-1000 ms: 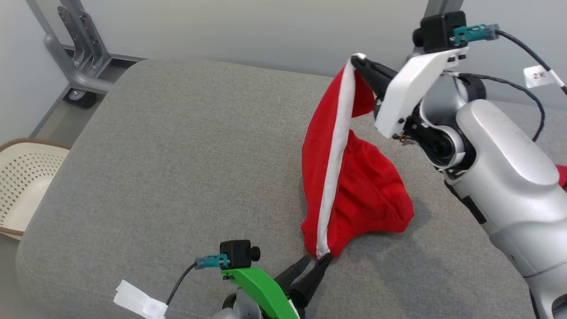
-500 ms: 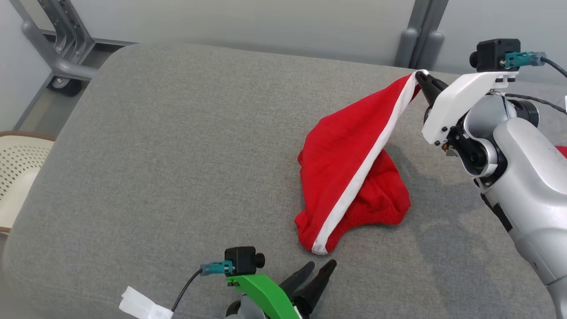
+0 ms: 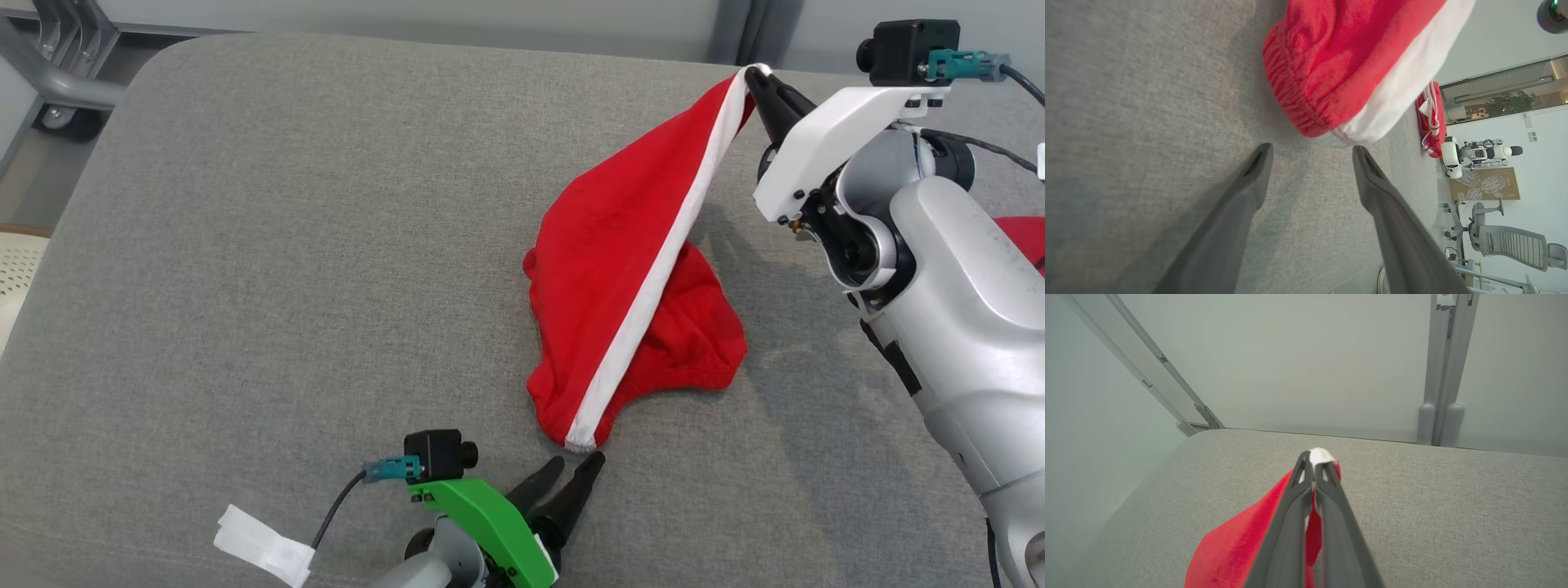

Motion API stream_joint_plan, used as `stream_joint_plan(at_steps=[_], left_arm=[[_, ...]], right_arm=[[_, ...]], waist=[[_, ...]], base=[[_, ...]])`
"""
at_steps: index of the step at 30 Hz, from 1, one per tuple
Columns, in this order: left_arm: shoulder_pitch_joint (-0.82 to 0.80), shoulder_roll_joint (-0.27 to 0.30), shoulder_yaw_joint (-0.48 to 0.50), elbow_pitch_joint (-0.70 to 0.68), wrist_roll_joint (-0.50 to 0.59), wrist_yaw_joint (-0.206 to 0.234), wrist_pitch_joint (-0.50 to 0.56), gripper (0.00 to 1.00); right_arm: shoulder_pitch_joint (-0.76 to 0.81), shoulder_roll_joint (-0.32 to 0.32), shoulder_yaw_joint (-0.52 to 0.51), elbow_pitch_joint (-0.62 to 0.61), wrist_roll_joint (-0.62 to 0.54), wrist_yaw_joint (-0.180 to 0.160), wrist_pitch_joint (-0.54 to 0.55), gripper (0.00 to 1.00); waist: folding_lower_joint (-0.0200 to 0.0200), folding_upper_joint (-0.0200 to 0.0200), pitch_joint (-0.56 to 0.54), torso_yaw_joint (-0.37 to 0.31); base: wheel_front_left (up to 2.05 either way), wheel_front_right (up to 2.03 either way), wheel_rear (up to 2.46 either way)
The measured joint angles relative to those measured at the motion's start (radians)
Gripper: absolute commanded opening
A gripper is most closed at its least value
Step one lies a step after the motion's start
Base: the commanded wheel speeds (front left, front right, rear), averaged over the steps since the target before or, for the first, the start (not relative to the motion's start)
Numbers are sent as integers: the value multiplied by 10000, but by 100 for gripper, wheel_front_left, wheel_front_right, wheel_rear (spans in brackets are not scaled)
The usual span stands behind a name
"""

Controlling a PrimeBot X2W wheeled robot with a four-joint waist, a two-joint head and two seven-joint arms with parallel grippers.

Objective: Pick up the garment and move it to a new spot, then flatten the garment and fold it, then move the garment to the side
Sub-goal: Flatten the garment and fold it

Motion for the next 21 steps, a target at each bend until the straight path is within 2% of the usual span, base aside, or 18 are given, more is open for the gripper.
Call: stream_joint_plan(at_steps=[21], left_arm=[[-456,-8,-314,245,-552,-188,-539,100]], right_arm=[[-57,98,-73,420,-38,-2,-276,0]], waist=[[0,0,120,34]], base=[[0,0,0]])
